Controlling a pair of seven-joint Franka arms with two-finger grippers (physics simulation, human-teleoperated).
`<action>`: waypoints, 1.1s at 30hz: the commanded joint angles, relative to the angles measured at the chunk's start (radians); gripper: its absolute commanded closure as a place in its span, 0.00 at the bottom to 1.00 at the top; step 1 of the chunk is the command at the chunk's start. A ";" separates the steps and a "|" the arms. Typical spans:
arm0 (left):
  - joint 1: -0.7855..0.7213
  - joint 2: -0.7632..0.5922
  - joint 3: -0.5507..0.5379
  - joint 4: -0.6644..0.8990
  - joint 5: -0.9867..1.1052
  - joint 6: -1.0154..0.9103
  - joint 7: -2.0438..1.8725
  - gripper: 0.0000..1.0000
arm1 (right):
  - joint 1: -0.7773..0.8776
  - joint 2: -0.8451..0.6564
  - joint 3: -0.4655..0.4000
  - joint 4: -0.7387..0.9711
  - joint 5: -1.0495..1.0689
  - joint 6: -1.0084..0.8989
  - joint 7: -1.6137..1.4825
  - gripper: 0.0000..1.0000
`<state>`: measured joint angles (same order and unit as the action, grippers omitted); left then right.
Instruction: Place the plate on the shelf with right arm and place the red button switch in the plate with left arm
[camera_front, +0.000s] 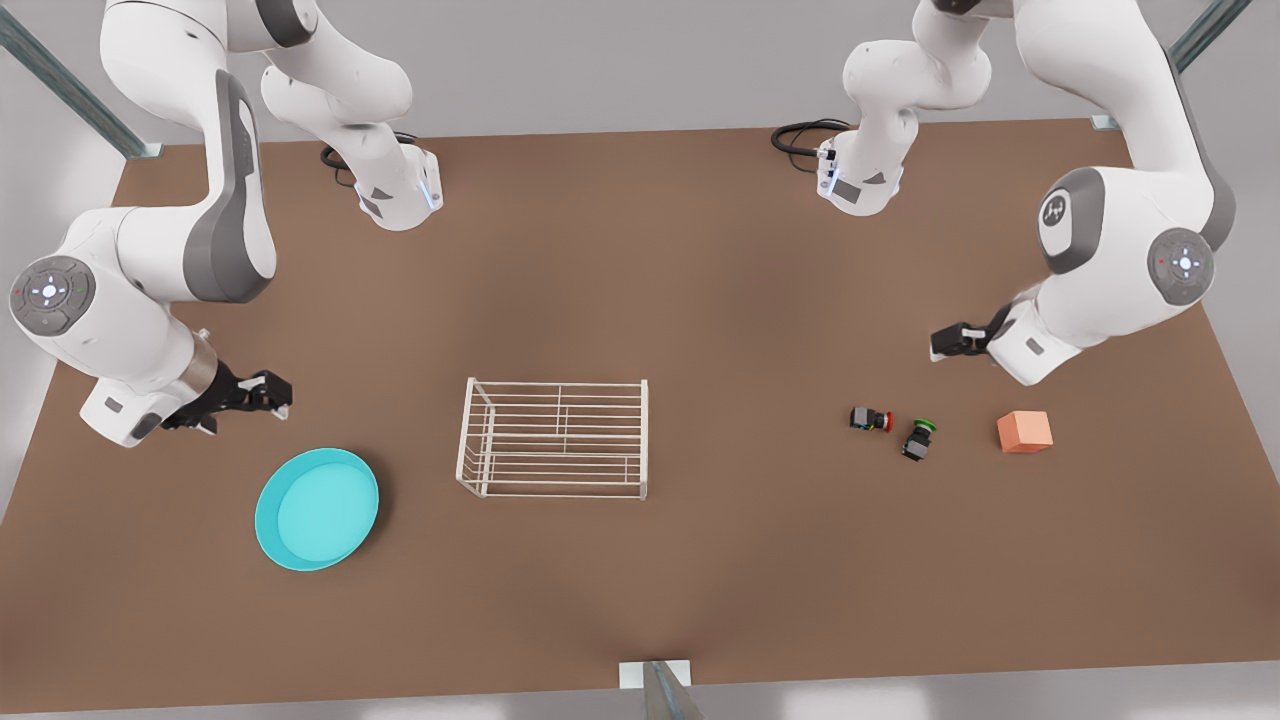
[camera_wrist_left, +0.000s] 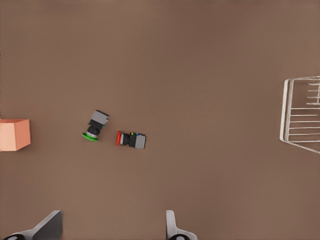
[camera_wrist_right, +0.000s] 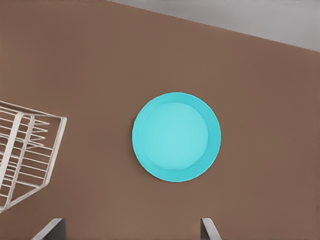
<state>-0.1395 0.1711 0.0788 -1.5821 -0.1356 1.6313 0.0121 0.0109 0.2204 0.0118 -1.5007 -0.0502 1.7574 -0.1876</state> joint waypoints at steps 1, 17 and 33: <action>0.001 0.001 -0.001 0.004 0.004 0.097 -0.027 0.00 | 0.000 -0.001 -0.001 0.000 0.000 0.028 -0.095 0.00; 0.008 -0.015 0.009 -0.073 0.048 0.032 -0.030 0.00 | -0.227 0.395 -0.007 0.135 0.167 0.142 -0.168 0.00; 0.008 -0.013 0.009 -0.070 0.048 0.033 -0.032 0.00 | -0.319 0.694 -0.003 0.310 0.274 0.243 -0.033 0.07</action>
<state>-0.1316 0.1590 0.0873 -1.6524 -0.0883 1.6647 -0.0136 -0.3040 0.9091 0.0082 -1.1938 0.2076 1.9888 -0.2491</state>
